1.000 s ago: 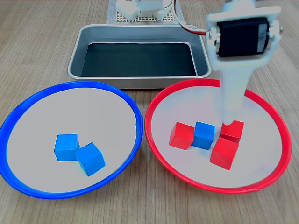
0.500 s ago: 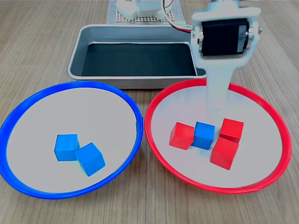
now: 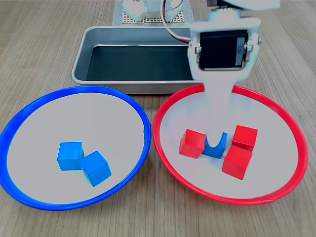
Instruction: Relocate any blue block in the red dish to the blue dish, correcting any misplacements.
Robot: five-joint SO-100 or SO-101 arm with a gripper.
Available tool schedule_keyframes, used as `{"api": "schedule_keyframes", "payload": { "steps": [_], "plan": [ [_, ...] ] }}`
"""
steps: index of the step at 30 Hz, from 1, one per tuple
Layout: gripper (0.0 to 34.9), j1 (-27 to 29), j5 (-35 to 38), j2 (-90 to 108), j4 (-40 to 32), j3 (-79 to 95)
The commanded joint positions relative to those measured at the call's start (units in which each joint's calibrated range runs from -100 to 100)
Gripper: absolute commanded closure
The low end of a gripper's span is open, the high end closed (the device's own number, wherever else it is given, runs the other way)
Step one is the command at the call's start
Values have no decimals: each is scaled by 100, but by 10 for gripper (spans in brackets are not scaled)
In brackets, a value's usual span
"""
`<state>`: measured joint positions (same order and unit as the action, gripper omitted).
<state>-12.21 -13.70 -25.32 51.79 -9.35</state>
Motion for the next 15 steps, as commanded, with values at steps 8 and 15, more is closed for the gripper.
{"api": "schedule_keyframes", "payload": {
  "steps": [8,15],
  "plan": [
    [208,21,15,-236,-25,-290],
    [215,-45,15,-466,-91,-508]
  ]
}}
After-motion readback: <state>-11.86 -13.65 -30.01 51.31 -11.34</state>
